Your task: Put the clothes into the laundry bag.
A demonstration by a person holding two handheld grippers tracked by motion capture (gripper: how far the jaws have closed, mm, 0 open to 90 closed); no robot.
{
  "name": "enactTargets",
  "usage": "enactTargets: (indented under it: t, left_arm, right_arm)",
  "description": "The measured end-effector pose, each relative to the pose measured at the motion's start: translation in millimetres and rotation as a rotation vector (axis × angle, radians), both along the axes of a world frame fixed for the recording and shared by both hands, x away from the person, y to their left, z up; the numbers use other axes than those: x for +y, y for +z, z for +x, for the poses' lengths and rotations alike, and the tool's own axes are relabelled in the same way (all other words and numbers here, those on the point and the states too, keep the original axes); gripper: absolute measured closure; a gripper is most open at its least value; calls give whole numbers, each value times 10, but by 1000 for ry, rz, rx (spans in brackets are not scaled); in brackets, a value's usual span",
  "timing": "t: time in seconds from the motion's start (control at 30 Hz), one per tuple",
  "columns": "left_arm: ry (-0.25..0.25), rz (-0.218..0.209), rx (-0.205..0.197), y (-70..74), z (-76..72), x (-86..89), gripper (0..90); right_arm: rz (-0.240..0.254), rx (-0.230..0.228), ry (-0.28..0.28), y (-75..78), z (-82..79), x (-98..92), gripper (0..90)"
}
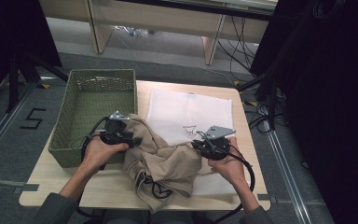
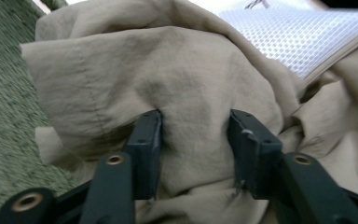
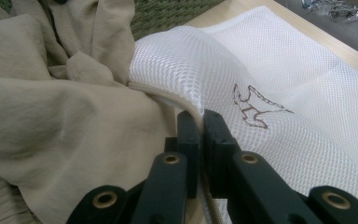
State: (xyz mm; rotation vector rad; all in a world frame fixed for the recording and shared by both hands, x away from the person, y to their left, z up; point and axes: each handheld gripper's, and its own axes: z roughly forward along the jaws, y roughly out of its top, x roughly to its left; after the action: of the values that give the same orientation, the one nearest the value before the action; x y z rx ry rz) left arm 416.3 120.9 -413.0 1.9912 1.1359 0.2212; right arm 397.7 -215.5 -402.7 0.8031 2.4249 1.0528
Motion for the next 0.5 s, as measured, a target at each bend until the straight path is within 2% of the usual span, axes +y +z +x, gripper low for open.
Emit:
enactTargets:
  t: [0.13,0.2,0.4,0.43,0.47,0.5]
  left_arm:
    - [13,25,-25,14,-36,-31,581]
    - [16,23,-29,24,-49,-31,595]
    - [-1,49,-40,92,-75,-46,664]
    - [-2,30,-48,110,-78,-34,691]
    - [-2,22,-66,133,-88,-25,786]
    - [-6,30,-75,151,-97,-23,835]
  right_arm:
    - [1,-5,3,3,0,5,873]
    - [-1,-6,2,2,-1,5,873]
    - [-3,-1,1,0,-3,2,874]
    - [-4,-5,3,0,-5,1,873]
    - [-1,-2,1,2,-6,0,873]
    - [1,-2,2,3,-1,0,873]
